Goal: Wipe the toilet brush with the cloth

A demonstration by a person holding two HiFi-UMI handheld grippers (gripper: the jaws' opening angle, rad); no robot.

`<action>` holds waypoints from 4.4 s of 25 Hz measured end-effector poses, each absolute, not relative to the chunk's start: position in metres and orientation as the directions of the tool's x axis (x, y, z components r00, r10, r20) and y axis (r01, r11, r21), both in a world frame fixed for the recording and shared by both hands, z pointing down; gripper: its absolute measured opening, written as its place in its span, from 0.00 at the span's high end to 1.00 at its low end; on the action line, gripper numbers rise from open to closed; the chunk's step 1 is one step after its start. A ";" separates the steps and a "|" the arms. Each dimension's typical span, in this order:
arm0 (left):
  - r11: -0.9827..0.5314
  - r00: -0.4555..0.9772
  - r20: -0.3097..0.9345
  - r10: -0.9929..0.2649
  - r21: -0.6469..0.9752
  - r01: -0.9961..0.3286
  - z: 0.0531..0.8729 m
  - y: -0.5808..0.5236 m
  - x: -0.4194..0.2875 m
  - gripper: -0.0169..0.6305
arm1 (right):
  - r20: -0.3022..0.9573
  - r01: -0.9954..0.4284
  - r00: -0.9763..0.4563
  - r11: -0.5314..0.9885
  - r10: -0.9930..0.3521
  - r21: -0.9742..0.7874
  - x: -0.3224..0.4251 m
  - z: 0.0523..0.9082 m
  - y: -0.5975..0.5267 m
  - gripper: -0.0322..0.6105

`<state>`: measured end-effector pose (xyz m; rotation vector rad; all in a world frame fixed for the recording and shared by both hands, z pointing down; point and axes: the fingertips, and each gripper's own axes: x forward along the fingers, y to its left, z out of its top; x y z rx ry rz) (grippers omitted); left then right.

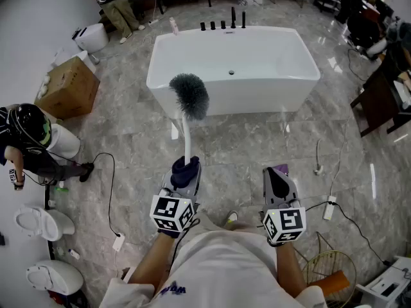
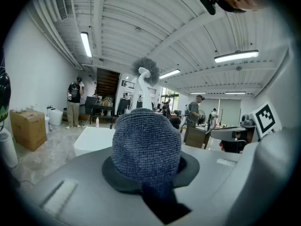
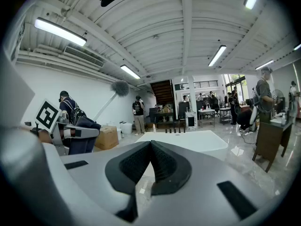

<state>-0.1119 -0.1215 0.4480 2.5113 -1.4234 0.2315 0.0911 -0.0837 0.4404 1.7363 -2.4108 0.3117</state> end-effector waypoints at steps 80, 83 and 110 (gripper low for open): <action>-0.897 0.704 0.647 -0.293 0.068 -0.436 0.507 -0.091 -0.024 0.86 | 0.192 -0.684 -0.605 0.381 -0.773 -0.621 0.077 0.432 -0.146 0.44; -0.906 0.710 0.647 -0.278 0.069 -0.418 0.509 -0.084 -0.016 0.86 | 0.243 -0.730 -0.578 0.360 -0.779 -0.581 0.080 0.436 -0.162 0.41; -0.900 0.874 0.475 -0.102 0.331 -0.285 0.472 -0.091 0.029 0.86 | 0.190 -0.690 -0.678 0.526 -0.710 -0.497 0.046 0.438 -0.138 0.71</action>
